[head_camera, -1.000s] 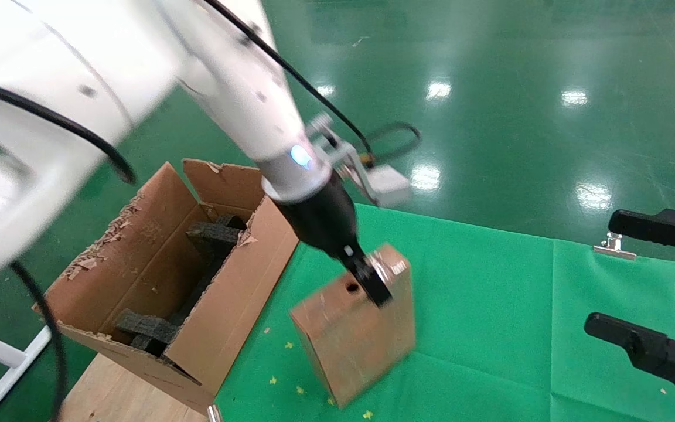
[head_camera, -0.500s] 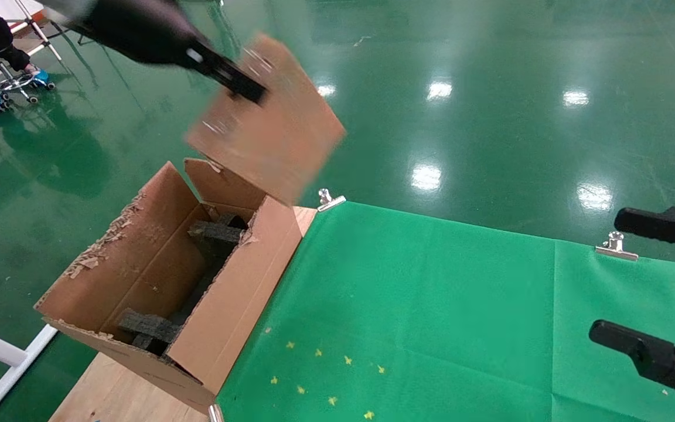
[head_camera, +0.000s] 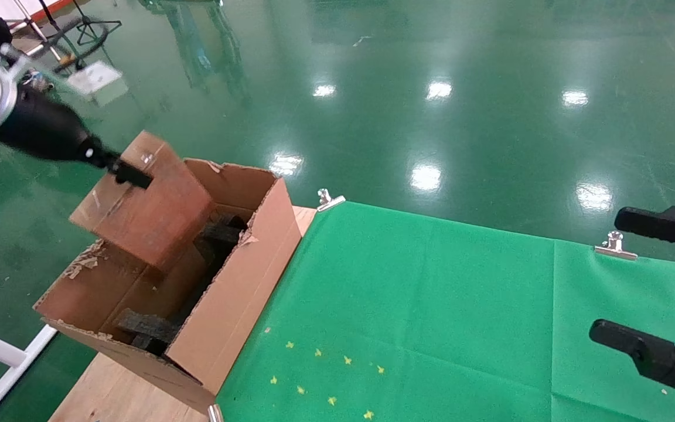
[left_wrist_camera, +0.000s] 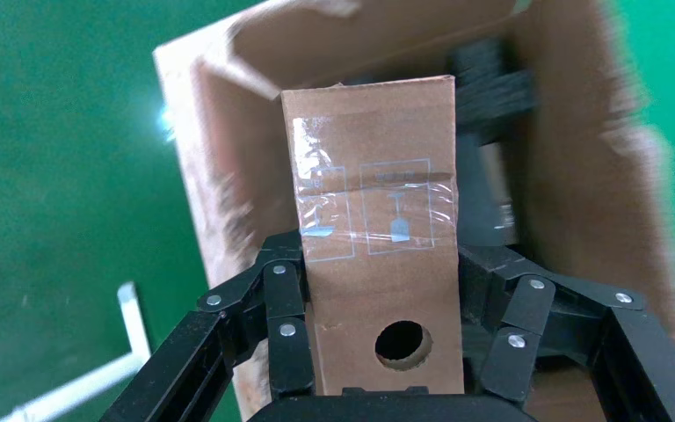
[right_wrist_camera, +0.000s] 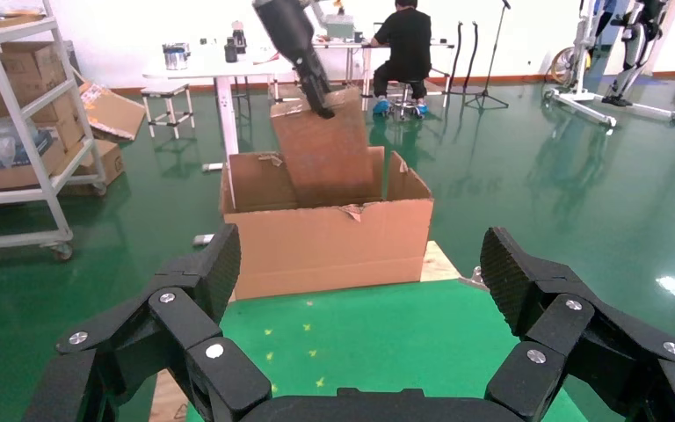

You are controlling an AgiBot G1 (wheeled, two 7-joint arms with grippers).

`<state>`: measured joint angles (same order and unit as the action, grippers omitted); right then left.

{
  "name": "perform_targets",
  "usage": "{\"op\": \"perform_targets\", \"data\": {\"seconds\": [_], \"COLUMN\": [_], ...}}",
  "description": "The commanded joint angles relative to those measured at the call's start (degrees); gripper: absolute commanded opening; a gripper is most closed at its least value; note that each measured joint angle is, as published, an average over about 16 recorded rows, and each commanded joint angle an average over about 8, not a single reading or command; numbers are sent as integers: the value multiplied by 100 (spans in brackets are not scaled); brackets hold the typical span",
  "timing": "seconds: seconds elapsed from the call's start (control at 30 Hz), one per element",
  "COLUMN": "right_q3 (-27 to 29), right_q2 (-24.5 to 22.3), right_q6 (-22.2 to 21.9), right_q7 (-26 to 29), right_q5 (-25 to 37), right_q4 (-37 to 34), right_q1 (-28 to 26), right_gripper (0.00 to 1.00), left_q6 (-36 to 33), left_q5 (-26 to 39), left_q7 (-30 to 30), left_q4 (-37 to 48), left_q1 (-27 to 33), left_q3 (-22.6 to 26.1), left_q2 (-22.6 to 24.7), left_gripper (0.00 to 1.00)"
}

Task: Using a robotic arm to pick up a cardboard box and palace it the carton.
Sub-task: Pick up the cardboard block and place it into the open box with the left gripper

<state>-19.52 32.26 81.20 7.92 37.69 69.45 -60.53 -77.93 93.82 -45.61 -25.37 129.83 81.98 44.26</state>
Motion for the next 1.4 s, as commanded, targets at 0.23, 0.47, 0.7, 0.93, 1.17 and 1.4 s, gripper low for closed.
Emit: {"op": "perform_targets", "data": {"seconds": [0.23,0.47,0.7,0.93,1.17,1.4], "right_q3": [0,0,0,0,0,0], "right_q2": [0,0,0,0,0,0], "right_q6": [0,0,0,0,0,0], "right_q7": [0,0,0,0,0,0], "right_q5": [0,0,0,0,0,0], "right_q4": [0,0,0,0,0,0], "right_q1": [0,0,0,0,0,0], "right_gripper": [100,100,100,100,100,100], "left_q6": [489,1062,2044,2114,1742,1446], "left_q5": [-88,-104,-114,-264,-401,-513], "left_q7": [688,1037,1257,1392,1460,1443], "left_q4": [1080,1751,2105,2273,2389,2488], "left_q1": [-516,-967,-1430,-1709,-1850,-2058], "left_q3": [-17,-18,-41,-137,-224,-297], "left_q2": [24,196,272,299,259,226], "left_gripper": [0,0,0,0,0,0]}}
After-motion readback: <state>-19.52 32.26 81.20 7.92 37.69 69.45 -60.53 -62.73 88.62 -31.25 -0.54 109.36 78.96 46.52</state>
